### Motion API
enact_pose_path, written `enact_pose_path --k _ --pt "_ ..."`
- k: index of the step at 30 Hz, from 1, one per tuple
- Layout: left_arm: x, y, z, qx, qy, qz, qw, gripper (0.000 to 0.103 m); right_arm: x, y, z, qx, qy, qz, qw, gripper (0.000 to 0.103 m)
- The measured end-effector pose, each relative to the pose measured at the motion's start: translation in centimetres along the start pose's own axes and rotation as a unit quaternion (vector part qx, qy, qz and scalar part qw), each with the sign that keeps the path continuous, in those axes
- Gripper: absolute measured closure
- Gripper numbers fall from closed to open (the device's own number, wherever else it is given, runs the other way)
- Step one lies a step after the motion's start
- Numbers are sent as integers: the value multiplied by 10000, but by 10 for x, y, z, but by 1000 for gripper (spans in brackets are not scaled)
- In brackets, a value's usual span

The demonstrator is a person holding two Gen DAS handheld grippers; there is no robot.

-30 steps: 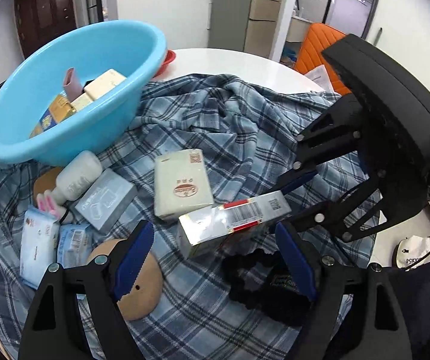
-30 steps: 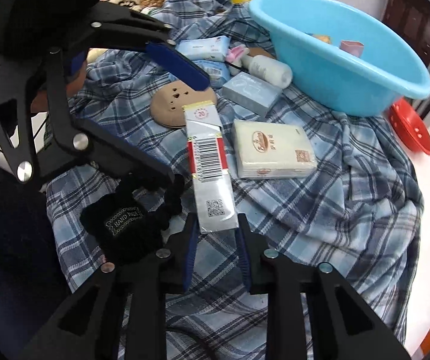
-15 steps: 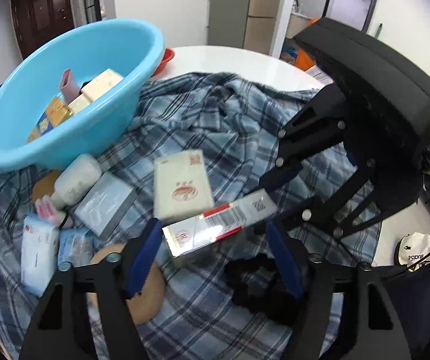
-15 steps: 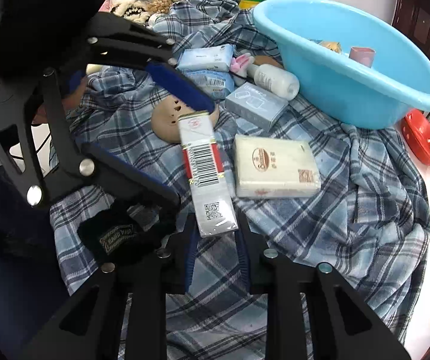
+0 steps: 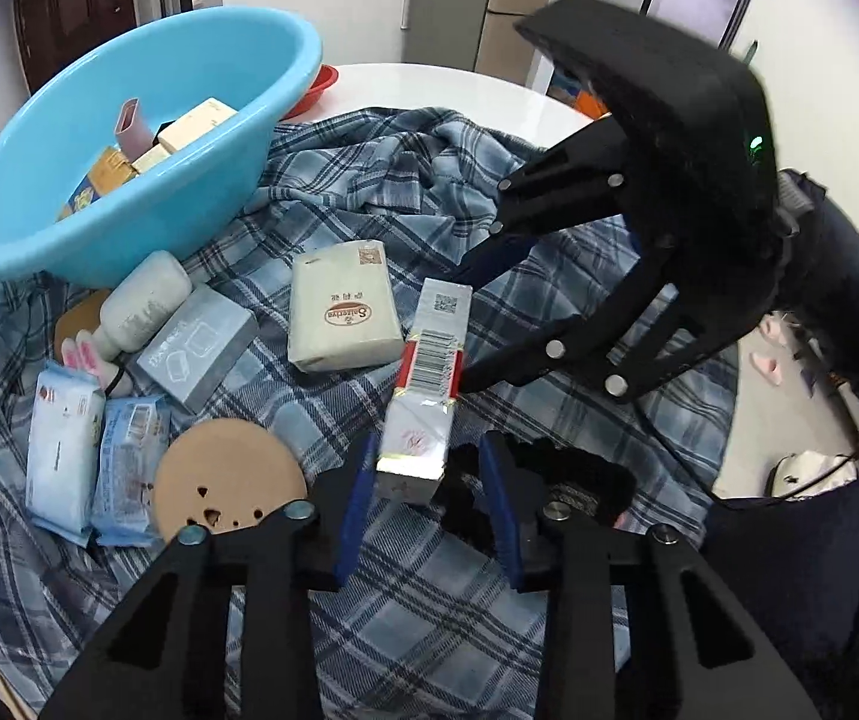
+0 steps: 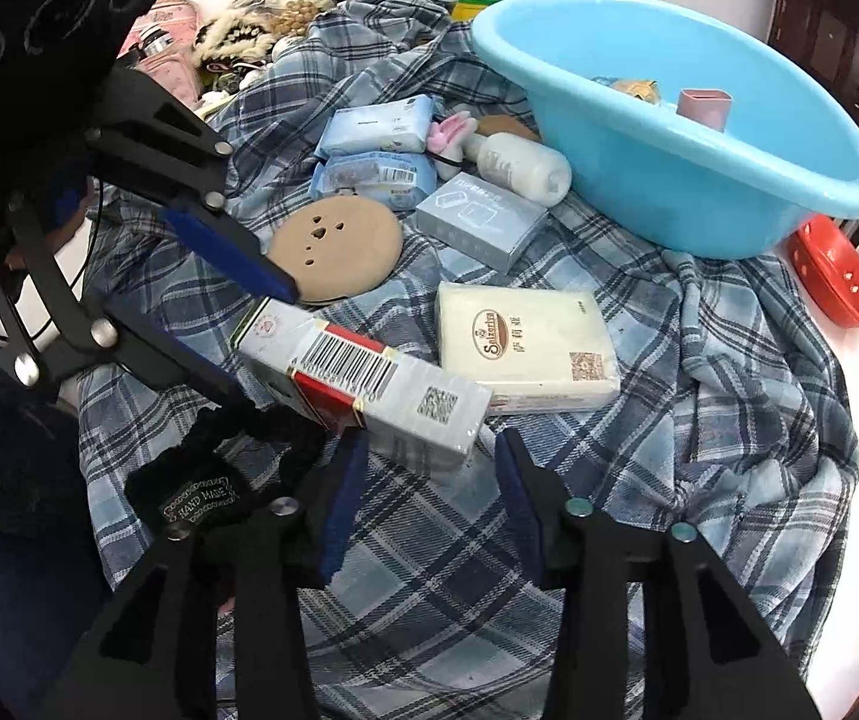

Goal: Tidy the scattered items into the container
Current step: 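Grasp the cigarette box with the left tool while the right tool opens to release it, then grasp the white wrapped tissue pack on the shirt with the right tool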

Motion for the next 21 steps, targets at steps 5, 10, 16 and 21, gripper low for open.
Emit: enact_pose_path --k 5,10,16,21 --pt "-6 11 9 11 -3 109 9999 43 -1 -6 -5 -38 -156 114 9998 49" --pt "-9 22 17 -24 146 181 9997 38 -16 -21 -15 -70 -364 531 9979 40" --pt "-4 31 28 48 12 109 9999 75 -35 -44 -35 -145 -619 1035 9926 40" --pt "-7 32 25 -30 61 121 9999 77 -41 -57 -51 -328 -715 1327 9880 40"
Point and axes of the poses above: each gripper's, at about its wrist camera, not at the fingertips, and z roughly the way its jaws point, x to its left, y to its top, the point moved 4 cm from there along z, roughly the way its jaws point, and after that the axes turned 13 degrees about x, right-handed, at the moved point
